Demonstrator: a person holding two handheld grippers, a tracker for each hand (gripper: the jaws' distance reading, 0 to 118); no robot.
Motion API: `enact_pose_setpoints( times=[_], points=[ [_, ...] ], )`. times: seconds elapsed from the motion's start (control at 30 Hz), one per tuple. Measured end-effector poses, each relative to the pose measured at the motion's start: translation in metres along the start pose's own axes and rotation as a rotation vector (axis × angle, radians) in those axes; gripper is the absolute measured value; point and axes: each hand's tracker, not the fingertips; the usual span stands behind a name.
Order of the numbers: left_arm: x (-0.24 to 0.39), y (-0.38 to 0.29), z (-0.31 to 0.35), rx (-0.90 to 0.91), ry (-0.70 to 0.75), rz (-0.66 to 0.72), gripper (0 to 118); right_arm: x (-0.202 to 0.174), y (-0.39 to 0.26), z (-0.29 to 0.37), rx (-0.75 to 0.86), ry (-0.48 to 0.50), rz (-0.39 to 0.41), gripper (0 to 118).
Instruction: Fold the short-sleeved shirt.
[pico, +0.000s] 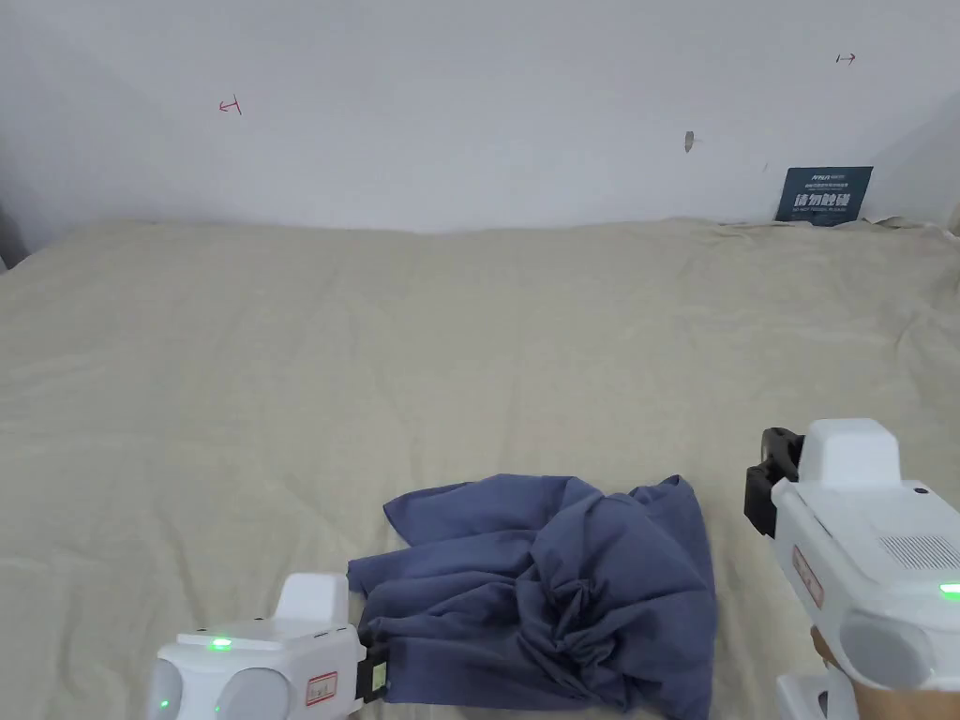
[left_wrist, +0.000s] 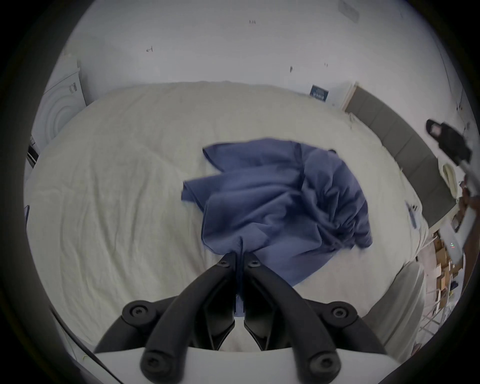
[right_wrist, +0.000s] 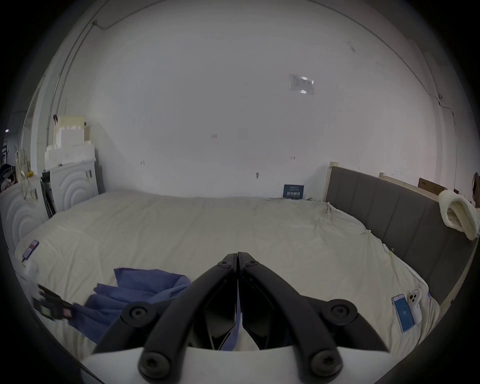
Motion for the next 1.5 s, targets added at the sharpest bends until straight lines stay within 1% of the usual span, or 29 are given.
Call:
enact_pose_setpoints(
  times=[0.13,0.2,0.23,0.27,0.3,0.33,0.37,0.43,0.5,0.57,0.63,0.67,0.77,0.8,0.83,0.87,0.9,0.93,0.97,1.0,1.03,1.07,1.1,1.17,1.2,1.23,1.43,1.5],
  points=[
    [-0.006,0.007,0.001,0.015,-0.014,0.019,2,0.001,-0.001,-0.058,-0.125,0.035,0.003,0],
    [-0.009,0.01,-0.001,0.015,-0.017,0.027,2,0.003,-0.006,-0.087,-0.181,0.052,-0.024,1],
    [-0.01,0.01,-0.002,0.013,-0.016,0.031,2,0.005,-0.009,-0.102,-0.222,0.062,-0.038,4],
    [-0.012,0.011,-0.004,0.011,-0.016,0.035,2,0.003,-0.011,-0.113,-0.262,0.068,-0.067,13],
    [-0.013,0.011,-0.005,0.009,-0.017,0.038,2,0.003,-0.014,-0.124,-0.287,0.062,-0.08,33],
    [-0.015,0.011,-0.007,0.006,-0.018,0.041,2,0.005,-0.019,-0.138,-0.335,0.069,-0.112,59],
    [-0.017,0.011,-0.009,0.002,-0.019,0.044,2,0.007,-0.024,-0.151,-0.366,0.065,-0.138,72],
    [-0.019,0.012,-0.01,0.003,-0.001,0.029,2,0.01,-0.034,-0.176,-0.437,0.087,-0.175,85],
    [-0.022,0.012,-0.012,-0.001,-0.002,0.03,2,0.01,-0.042,-0.195,-0.498,0.075,-0.194,86],
    [-0.022,0.012,-0.013,-0.007,-0.001,0.031,2,0.011,-0.052,-0.216,-0.542,0.077,-0.196,86],
    [-0.023,0.012,-0.014,-0.011,-0.002,0.03,2,0.009,-0.057,-0.23,-0.584,0.056,-0.201,86],
    [-0.024,0.012,-0.015,-0.014,-0.001,0.03,2,0.002,-0.056,-0.225,-0.597,0.05,-0.205,86],
    [-0.023,0.012,-0.016,-0.02,0.002,0.026,2,-0.003,-0.058,-0.23,-0.608,0.06,-0.207,86],
    [-0.024,0.011,-0.016,-0.021,0.002,0.026,2,-0.006,-0.057,-0.228,-0.613,0.058,-0.206,84],
    [-0.024,0.011,-0.017,-0.022,0.003,0.027,2,-0.008,-0.057,-0.229,-0.619,0.06,-0.201,78],
    [-0.024,0.011,-0.017,-0.023,0.003,0.029,2,-0.01,-0.057,-0.229,-0.623,0.066,-0.198,67],
    [-0.024,0.011,-0.017,-0.024,0.002,0.031,2,-0.011,-0.057,-0.228,-0.628,0.079,-0.202,47],
    [-0.024,0.01,-0.016,-0.023,0.003,0.033,2,-0.002,-0.06,-0.235,-0.634,0.089,-0.205,12],
    [-0.024,0.01,-0.016,-0.022,0.003,0.034,2,-0.003,-0.059,-0.232,-0.636,0.108,-0.208,2],
    [-0.024,0.01,-0.016,-0.021,0.002,0.036,2,-0.005,-0.058,-0.229,-0.628,0.116,-0.2,2],
    [-0.024,0.01,-0.016,-0.02,0.0,0.038,2,-0.006,-0.056,-0.227,-0.622,0.131,-0.173,2],
    [-0.024,0.01,-0.015,-0.019,-0.002,0.04,2,-0.007,-0.052,-0.218,-0.599,0.113,-0.137,2],
    [-0.022,0.009,-0.015,-0.027,-0.04,0.071,2,-0.007,-0.048,-0.213,-0.577,0.101,-0.12,2],
    [-0.021,0.008,-0.012,-0.015,-0.035,0.07,2,-0.003,-0.041,-0.202,-0.551,0.118,-0.141,1],
    [-0.02,0.009,-0.011,-0.011,-0.038,0.073,2,0.008,-0.039,-0.202,-0.54,0.121,-0.144,1],
    [-0.02,0.009,-0.009,-0.002,-0.037,0.074,2,0.011,-0.034,-0.195,-0.519,0.12,-0.147,1],
    [-0.019,0.019,0.008,0.069,-0.087,0.12,2,0.03,0.005,-0.142,-0.402,0.14,-0.136,1],
    [-0.019,0.03,0.019,0.108,-0.107,0.131,2,0.038,0.025,-0.119,-0.357,0.139,-0.143,1]
  ],
)
